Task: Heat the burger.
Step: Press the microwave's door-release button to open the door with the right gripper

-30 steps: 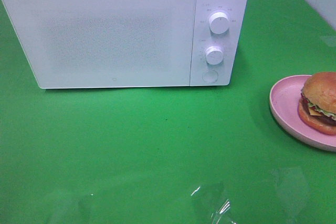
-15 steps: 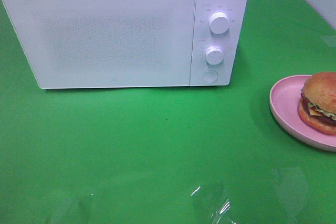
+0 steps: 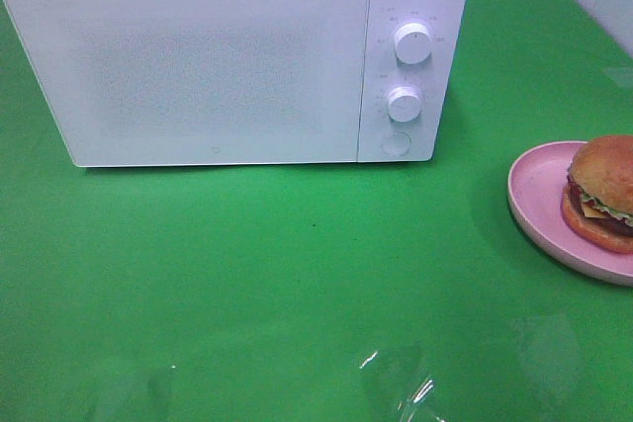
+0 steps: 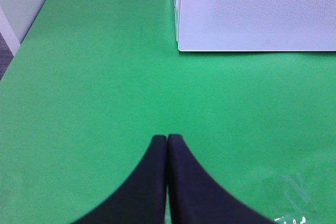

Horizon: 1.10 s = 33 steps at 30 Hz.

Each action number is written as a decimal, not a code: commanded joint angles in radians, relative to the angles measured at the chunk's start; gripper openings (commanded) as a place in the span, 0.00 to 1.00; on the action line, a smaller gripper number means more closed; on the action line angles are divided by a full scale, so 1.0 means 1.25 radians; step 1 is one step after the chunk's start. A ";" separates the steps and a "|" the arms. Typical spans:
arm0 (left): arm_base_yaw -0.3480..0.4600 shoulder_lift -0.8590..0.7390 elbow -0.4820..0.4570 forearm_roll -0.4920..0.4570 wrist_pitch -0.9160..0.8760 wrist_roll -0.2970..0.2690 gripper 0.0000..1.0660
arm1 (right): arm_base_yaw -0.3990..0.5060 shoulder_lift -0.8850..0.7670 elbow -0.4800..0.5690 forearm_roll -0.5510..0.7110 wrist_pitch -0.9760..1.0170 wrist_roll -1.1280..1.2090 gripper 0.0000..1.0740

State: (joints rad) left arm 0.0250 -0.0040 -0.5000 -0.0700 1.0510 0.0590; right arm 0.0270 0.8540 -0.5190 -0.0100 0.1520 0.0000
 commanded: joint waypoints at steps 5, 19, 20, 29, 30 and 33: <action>-0.003 -0.022 0.002 -0.002 -0.010 0.002 0.00 | 0.000 0.199 0.001 -0.001 -0.155 -0.012 0.60; -0.003 -0.022 0.002 -0.002 -0.010 0.002 0.00 | 0.102 0.401 0.000 -0.002 -0.355 0.005 0.60; -0.003 -0.022 0.002 -0.002 -0.010 0.002 0.00 | 0.145 0.431 0.000 -0.002 -0.378 0.005 0.60; -0.003 -0.022 0.002 -0.002 -0.010 0.002 0.00 | 0.318 0.564 0.000 -0.001 -0.498 0.006 0.60; -0.003 -0.022 0.002 -0.002 -0.010 0.002 0.00 | 0.340 0.588 0.000 -0.001 -0.524 0.009 0.60; -0.003 -0.022 0.002 -0.002 -0.010 0.002 0.00 | 0.358 0.613 0.000 0.008 -0.552 0.013 0.60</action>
State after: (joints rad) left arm 0.0250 -0.0040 -0.5000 -0.0700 1.0510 0.0590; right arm 0.4690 1.6200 -0.5200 0.0000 -0.5150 0.0090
